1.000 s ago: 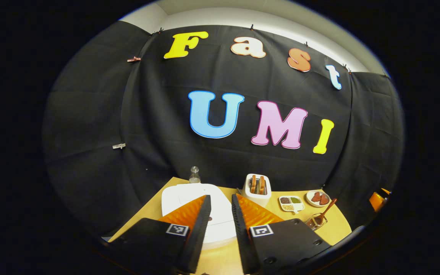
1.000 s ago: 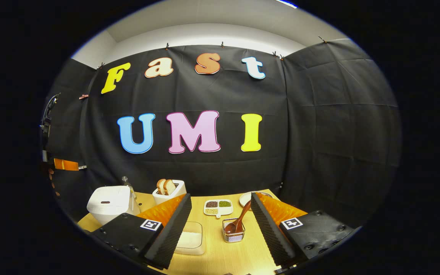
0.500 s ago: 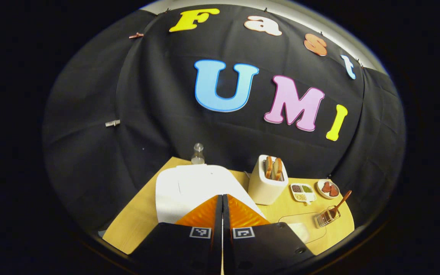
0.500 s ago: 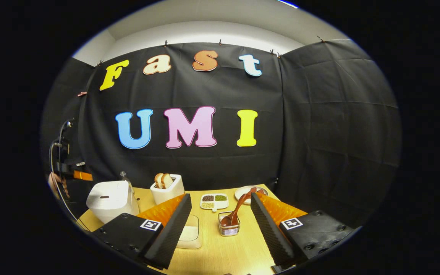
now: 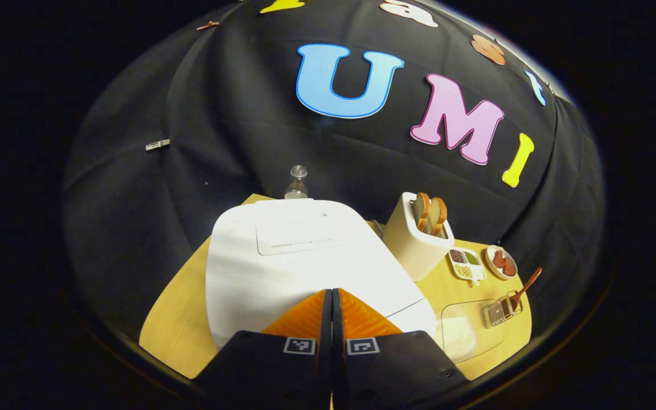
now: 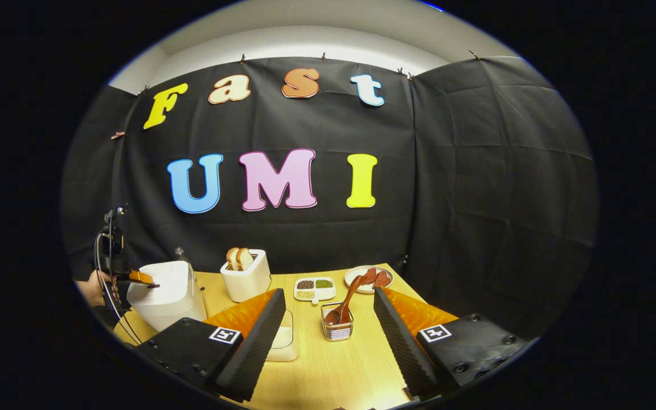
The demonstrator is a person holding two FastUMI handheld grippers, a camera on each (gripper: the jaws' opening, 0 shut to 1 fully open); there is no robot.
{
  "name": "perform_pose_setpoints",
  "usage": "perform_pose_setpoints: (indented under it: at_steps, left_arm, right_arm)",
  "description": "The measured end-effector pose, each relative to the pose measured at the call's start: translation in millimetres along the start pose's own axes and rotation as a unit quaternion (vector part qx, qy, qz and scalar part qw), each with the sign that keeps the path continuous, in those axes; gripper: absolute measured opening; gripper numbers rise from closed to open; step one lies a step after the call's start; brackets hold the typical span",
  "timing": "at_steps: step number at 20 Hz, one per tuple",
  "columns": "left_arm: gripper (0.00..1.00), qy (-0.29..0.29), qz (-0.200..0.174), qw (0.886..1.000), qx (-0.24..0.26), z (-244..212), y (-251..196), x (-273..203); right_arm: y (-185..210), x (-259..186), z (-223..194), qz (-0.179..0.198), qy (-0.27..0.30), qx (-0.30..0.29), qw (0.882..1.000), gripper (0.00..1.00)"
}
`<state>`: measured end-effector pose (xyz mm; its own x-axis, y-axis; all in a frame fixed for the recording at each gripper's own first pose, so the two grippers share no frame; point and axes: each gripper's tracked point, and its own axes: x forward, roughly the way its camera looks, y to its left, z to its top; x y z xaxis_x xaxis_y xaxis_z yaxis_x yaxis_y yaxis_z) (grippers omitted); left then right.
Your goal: Close the left gripper, press the button to open the rice cooker; take a wooden spoon from the chopstick holder with the right hand, scoop a spoonful of rice and pour it into the rice cooker, then put the wooden spoon back into the chopstick holder.
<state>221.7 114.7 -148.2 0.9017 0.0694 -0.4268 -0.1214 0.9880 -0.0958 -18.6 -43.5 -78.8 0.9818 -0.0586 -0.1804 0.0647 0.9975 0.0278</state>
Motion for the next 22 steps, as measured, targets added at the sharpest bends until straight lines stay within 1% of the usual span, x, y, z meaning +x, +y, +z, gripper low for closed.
perform_pose_setpoints:
  at_steps: [1,3,4,6,7,10,12,13,14,16,17,20,22]
  left_arm:
    - [0.06,-0.002,-0.002,1.000,0.008,-0.3,-1.4,-1.2]
    - [0.06,0.002,-0.004,1.000,0.019,-4.3,-1.4,-0.8]
    - [0.06,0.001,-0.004,1.000,0.017,-3.8,-1.1,-0.6]
    - [0.06,0.011,-0.004,1.000,0.002,-9.8,-0.9,1.9]
    - [0.06,-0.002,-0.007,1.000,-0.008,-8.3,-2.0,4.0]
    - [0.06,-0.009,-0.024,0.999,-0.024,-6.5,-0.5,-1.5]
    - [0.06,-0.026,-0.025,0.999,-0.031,-0.1,-1.5,-10.3]
    - [0.10,-0.050,-0.020,0.998,-0.033,10.6,-0.5,-20.8]
    - [0.06,-0.083,-0.014,0.996,-0.030,26.2,-1.8,-33.0]
    - [0.06,-0.136,0.001,0.991,-0.017,54.0,-1.2,-64.3]
    - [0.06,-0.153,0.008,0.988,-0.014,64.6,-1.7,-79.3]
    - [0.06,-0.181,0.012,0.983,-0.013,71.9,-13.9,-123.5]
    - [0.06,-0.193,0.021,0.981,-0.003,66.5,-18.8,-151.1]
  right_arm:
    - [-1.0,-1.9,-1.9,-0.004,0.003,-0.002,1.000,0.98]
    - [-5.4,-5.8,-4.4,-0.016,0.006,-0.011,1.000,0.98]
    - [-10.0,-6.8,-6.4,-0.025,0.008,-0.014,1.000,0.98]
    - [-17.1,-10.7,-11.1,-0.041,0.013,-0.012,0.999,0.98]
    - [-19.7,-13.5,-15.3,-0.048,0.018,-0.012,0.999,0.98]
    - [-20.8,-22.1,-25.9,-0.055,0.035,-0.023,0.998,0.98]
    - [-18.8,-22.6,-23.1,-0.051,0.036,-0.029,0.998,0.98]
    - [-17.2,-21.6,-20.8,-0.046,0.035,-0.030,0.998,0.98]
    - [-15.2,-19.4,-16.6,-0.041,0.030,-0.030,0.998,0.98]
    - [-12.3,-11.4,-9.0,-0.031,0.018,-0.035,0.999,0.98]
    - [-10.1,-5.6,-6.9,-0.025,0.014,-0.038,0.999,0.98]
    - [-2.6,15.2,-5.2,-0.001,0.009,-0.030,0.999,0.98]
    - [-0.9,29.4,-2.7,0.010,0.006,-0.024,1.000,0.98]
